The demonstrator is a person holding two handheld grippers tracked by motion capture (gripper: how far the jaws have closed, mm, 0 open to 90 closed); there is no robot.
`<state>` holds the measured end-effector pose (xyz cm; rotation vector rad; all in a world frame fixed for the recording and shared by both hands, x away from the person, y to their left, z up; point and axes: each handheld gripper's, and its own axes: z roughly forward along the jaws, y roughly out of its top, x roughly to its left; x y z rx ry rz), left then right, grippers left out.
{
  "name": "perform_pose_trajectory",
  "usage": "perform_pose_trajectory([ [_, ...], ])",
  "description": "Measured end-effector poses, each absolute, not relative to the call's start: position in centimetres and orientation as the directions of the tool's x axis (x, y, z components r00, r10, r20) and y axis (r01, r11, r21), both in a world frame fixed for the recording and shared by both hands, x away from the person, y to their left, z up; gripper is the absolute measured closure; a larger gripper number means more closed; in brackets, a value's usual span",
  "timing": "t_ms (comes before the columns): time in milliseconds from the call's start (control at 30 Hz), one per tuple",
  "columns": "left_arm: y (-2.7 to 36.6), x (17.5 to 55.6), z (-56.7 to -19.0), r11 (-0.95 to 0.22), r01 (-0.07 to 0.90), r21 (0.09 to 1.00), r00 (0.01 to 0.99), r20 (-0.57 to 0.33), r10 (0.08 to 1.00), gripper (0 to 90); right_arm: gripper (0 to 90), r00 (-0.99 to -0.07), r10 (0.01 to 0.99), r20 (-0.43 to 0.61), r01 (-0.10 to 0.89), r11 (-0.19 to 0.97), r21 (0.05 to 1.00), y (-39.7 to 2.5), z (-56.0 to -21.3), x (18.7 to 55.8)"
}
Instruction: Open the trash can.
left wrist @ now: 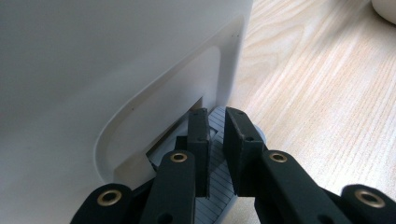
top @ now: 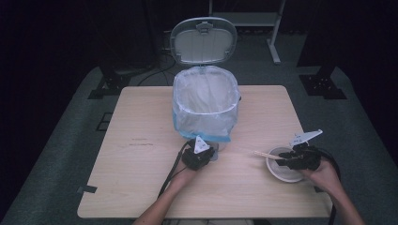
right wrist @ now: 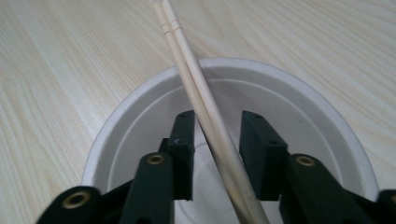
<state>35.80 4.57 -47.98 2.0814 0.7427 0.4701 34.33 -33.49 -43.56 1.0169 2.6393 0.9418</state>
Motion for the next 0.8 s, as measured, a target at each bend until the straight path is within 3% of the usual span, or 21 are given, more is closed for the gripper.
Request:
perform_pose_trajectory([
  [200,4.6,35.8,-48.0,-0.458,0.335,0.823,0.753,0.059,0.656,80.9,78.2,-0.768,0.636,0.074,0.547,0.591,0.593,-33.3,-43.7,34.2],
  [800,4.6,35.8,-48.0,-0.457,0.336,0.824,0.752,0.057,0.657,80.9,78.9,-0.779,0.618,0.105,0.535,0.567,0.627,-33.2,-41.7,33.7],
])
